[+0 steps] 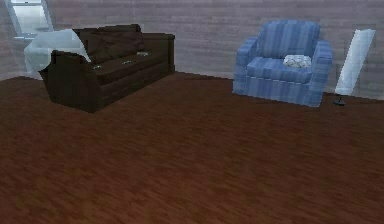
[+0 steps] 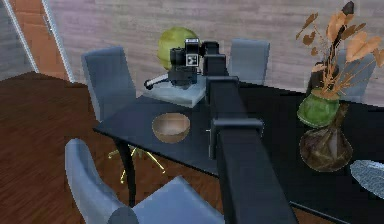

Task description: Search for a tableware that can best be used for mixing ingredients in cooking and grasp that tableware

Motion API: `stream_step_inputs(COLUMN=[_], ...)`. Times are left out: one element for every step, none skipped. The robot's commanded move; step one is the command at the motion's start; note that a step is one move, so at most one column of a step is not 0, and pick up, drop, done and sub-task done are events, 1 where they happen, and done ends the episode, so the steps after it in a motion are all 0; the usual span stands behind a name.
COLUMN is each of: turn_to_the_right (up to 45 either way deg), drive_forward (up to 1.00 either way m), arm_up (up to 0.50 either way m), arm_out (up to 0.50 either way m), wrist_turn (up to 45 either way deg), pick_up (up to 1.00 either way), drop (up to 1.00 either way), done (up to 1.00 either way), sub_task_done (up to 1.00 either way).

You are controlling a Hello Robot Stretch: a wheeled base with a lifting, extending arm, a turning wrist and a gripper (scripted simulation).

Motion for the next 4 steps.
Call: stream_step_inputs(turn_to_the_right=[0.0,0.0,0.0,0.0], drive_forward=[0.0,0.0,0.0,0.0], arm_up=[-0.28,0.0,0.1,0.0], arm_out=[0.0,0.0,0.0,0.0], wrist_turn=[0.0,0.0,0.0,0.0], pick_up=[0.0,1.0,0.0,0.0], drop=[0.0,0.0,0.0,0.0], done=[0.0,0.0,0.0,1.0], sub_task_done=[0.0,0.0,0.0,0.0])
